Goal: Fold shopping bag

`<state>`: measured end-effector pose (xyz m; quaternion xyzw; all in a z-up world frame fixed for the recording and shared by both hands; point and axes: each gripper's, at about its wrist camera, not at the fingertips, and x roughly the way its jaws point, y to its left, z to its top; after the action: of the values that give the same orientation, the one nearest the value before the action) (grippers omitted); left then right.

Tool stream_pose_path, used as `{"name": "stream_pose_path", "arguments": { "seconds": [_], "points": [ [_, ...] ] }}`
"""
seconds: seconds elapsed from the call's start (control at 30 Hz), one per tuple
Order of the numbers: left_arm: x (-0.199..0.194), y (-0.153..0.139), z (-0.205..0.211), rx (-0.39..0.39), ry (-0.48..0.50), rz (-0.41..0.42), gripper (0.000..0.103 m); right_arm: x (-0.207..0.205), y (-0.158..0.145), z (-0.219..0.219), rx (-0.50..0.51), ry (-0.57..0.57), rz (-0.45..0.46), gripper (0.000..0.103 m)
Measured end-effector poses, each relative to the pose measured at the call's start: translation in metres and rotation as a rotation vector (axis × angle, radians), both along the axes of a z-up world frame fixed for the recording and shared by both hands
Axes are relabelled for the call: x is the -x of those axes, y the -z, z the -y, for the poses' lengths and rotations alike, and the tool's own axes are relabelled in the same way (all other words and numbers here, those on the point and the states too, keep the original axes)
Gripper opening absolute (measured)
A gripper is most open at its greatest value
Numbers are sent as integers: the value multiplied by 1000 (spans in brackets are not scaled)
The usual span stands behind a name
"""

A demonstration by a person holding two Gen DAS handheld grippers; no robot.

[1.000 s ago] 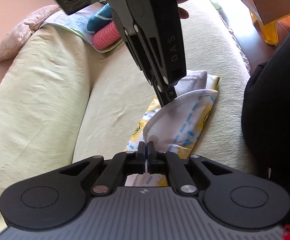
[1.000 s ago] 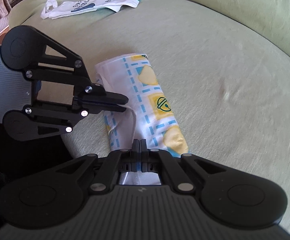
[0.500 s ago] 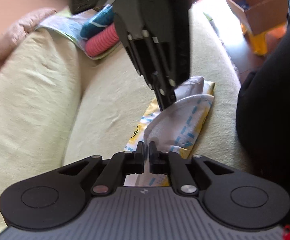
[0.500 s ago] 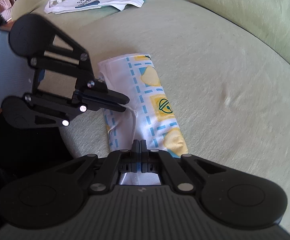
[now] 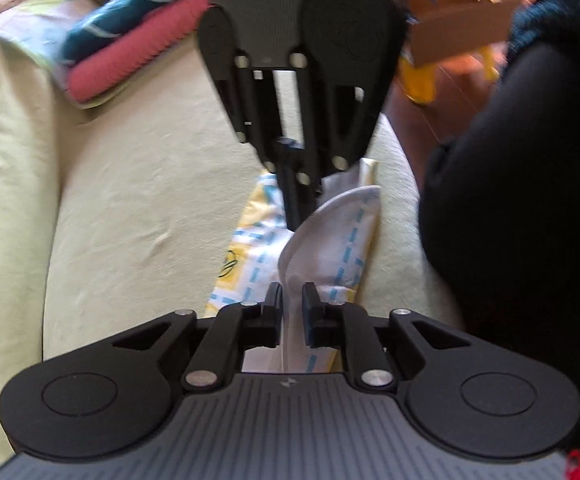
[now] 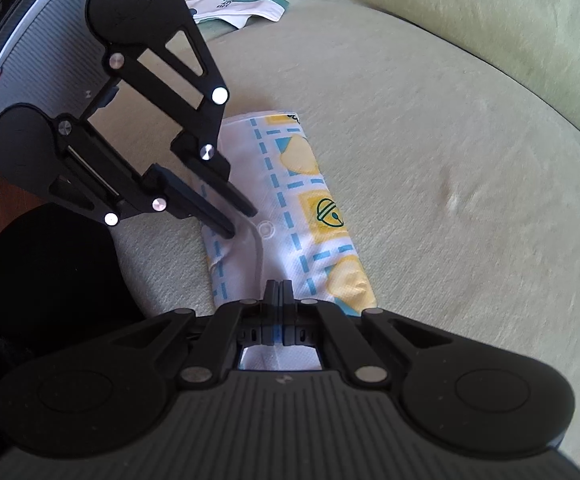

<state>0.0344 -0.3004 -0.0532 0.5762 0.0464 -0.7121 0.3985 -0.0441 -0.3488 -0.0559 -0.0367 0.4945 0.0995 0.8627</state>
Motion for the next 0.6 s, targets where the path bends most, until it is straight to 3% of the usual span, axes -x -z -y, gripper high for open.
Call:
{"name": "stream_pose_path", "arguments": {
  "seconds": [0.2,0.23,0.27,0.33,0.5,0.6],
  "points": [
    [-1,0,2,-102,21,14,22,1,0,-1,-1,1,9,0],
    [-1,1,3,-105,18,21,20,1,0,-1,-2,2,11,0],
    [0,1,3,-94,12,25,11,1,0,-1,-2,3,13,0],
    [2,2,0,-64,4,28,0,2,0,-2,1,3,18,0],
    [27,24,-32,113,57,199,0,2,2,-4,8,4,26,0],
    [39,39,-47,209,34,273,0,0,2,-3,8,-9,20,0]
  ]
}}
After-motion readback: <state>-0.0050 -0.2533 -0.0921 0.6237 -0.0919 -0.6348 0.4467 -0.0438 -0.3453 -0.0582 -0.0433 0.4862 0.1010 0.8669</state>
